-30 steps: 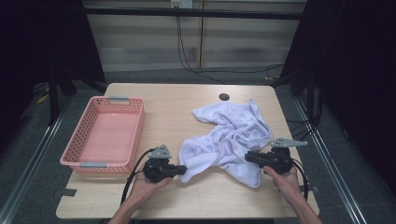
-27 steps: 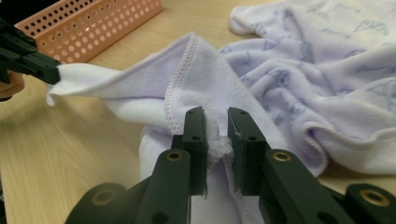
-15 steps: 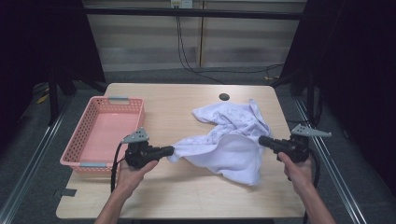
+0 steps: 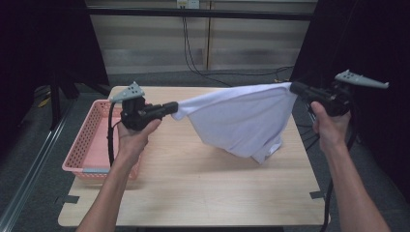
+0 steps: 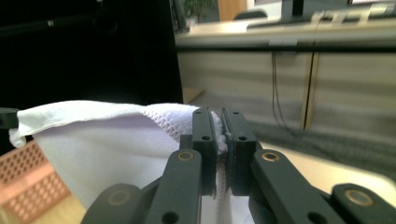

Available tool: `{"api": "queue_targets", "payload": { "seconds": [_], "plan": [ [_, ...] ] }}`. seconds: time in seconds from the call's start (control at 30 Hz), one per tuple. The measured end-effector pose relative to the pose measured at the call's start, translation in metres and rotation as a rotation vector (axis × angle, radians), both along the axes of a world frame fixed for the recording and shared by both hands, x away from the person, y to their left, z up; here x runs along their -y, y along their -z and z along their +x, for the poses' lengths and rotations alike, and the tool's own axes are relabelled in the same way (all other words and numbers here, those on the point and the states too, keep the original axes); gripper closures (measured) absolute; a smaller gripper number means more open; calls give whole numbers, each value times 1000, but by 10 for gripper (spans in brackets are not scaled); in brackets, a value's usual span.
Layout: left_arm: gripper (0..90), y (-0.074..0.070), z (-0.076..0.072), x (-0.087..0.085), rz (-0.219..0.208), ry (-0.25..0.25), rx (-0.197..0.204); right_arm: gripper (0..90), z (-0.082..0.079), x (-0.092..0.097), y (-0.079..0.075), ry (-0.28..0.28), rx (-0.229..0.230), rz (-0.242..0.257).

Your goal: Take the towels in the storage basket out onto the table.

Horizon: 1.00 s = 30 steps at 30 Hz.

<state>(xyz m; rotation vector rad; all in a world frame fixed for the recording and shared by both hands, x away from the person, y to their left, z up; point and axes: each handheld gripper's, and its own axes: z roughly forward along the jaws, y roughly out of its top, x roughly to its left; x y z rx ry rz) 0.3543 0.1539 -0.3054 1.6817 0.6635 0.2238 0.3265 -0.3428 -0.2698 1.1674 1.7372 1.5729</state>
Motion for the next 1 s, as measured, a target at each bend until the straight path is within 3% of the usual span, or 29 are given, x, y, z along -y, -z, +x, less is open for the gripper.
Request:
{"api": "queue_targets", "payload": {
  "seconds": [0.03, 0.07, 0.1, 0.23, 0.3, 0.33, 0.37, 0.4, 0.43, 0.47, 0.5, 0.57, 0.6, 0.63, 0.67, 0.7, 0.73, 0.77, 0.8, 0.83, 0.87, 0.9, 0.93, 0.97, 1.0],
  "plan": [
    [887, -9, 1, 0, -4, 0, 15, 847, 0, 0, 0, 0, 0, 0],
    [887, -17, 1, 0, -9, -4, 31, 847, 2, 3, -18, 8, 32, 1],
    [887, -26, 2, -1, -9, 0, 43, 847, 2, 3, -18, 8, 32, 1],
    [888, -64, -6, -1, -42, -2, 110, 848, -1, 5, -55, 19, 113, 34],
    [888, -74, -16, -3, -60, 0, 132, 849, -8, 6, -66, 1, 149, 67],
    [887, -75, -22, -3, -47, 8, 135, 849, -16, 4, -65, -16, 151, 49],
    [887, -65, -30, -4, -21, 19, 126, 849, -20, 2, -60, -21, 143, 35],
    [887, -65, -30, -4, -21, 19, 126, 849, -20, 2, -60, -21, 143, 35],
    [886, -41, -38, -7, 5, 47, 83, 849, -32, 0, -41, -55, 119, 22],
    [886, -41, -38, -7, 5, 47, 83, 849, -32, 0, -41, -55, 119, 22],
    [886, -11, -48, -10, 39, 59, 26, 849, -51, -2, -10, -97, 74, 14],
    [886, 20, -60, -14, 14, 92, -48, 849, -67, -4, 18, -122, 27, 6],
    [886, 20, -60, -14, 14, 92, -48, 849, -67, -4, 18, -122, 27, 6],
    [886, 42, -73, -13, 61, 110, -71, 849, -76, -5, 35, -143, -4, 6],
    [885, 54, -83, -13, 105, 131, -78, 849, -93, -6, 59, -157, -39, 12],
    [884, 64, -91, -14, 120, 145, -90, 849, -104, -7, 75, -179, -63, 35],
    [883, 84, -108, -17, 123, 170, -135, 849, -121, -9, 95, -182, -99, 16],
    [883, 95, -116, -19, 145, 188, -158, 849, -131, -9, 108, -194, -124, 31],
    [883, 95, -116, -19, 145, 188, -158, 848, -141, -11, 120, -211, -151, 35],
    [881, 113, -131, -23, 198, 191, -195, 848, -150, -13, 130, -216, -179, 16],
    [880, 113, -131, -23, 198, 191, -195, 848, -150, -13, 130, -216, -179, 16],
    [874, 123, -138, -26, 208, 209, -234, 846, -169, -17, 149, -240, -229, -17],
    [858, 136, -147, -28, 220, 214, -273, 842, -174, -17, 154, -241, -243, -16],
    [832, 136, -147, -28, 220, 214, -273, 842, -174, -17, 154, -241, -243, -16],
    [832, 143, -151, -30, 223, 217, -305, 825, -181, -18, 160, -242, -262, -16]
  ]
}}
